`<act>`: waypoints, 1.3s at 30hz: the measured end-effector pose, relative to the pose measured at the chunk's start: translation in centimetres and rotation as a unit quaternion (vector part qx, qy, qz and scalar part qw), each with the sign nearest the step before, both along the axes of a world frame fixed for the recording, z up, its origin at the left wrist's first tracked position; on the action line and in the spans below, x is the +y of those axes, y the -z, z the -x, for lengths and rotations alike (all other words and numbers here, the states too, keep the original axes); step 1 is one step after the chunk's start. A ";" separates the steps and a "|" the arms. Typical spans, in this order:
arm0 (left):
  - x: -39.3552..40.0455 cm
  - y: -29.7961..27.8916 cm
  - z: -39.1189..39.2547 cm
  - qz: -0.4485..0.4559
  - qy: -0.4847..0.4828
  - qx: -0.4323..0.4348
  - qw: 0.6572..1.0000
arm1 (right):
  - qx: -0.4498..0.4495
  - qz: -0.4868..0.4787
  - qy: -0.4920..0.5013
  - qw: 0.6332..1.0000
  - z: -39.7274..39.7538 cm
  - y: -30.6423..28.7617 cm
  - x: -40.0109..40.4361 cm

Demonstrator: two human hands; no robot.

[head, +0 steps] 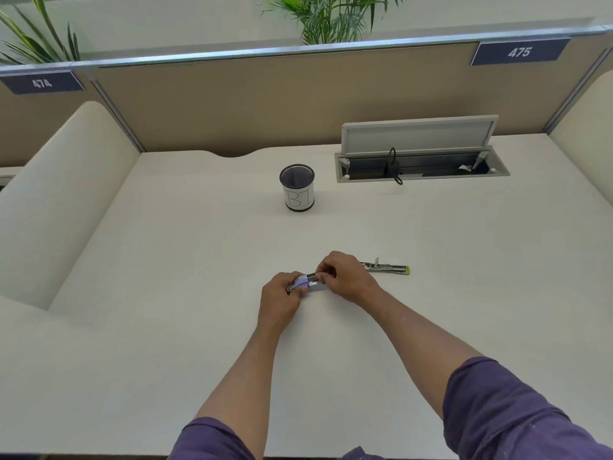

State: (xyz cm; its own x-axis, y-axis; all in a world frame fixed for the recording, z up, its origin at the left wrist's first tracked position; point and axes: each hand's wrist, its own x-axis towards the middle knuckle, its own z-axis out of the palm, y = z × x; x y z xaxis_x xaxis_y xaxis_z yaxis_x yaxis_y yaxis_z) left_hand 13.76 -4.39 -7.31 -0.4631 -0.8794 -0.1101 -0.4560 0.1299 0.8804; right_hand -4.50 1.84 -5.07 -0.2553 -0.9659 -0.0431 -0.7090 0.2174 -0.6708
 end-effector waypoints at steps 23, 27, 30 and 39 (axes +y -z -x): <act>0.6 0.2 0.2 0.037 0.007 -0.010 0.999 | -0.073 -0.106 0.087 0.988 -1.8 0.0 -0.9; 0.5 0.2 0.2 0.031 0.004 -0.011 0.999 | -0.069 -0.120 0.074 0.988 -1.2 -0.1 -0.7; 0.5 0.2 0.1 0.031 0.000 -0.008 1.000 | -0.045 -0.120 0.065 0.990 -0.4 -0.1 -0.5; 0.4 0.0 0.2 0.029 0.004 0.005 1.000 | -0.020 -0.060 0.060 0.996 0.0 -0.4 -0.1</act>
State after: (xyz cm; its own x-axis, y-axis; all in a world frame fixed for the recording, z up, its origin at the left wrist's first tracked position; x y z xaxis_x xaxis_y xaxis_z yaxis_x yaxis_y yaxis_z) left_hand 13.54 -4.01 -7.36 -0.4706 -0.8807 -0.0542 -0.4468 0.1848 0.8753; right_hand -4.49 1.72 -4.68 -0.3650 -0.9156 -0.1689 -0.6460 0.3797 -0.6622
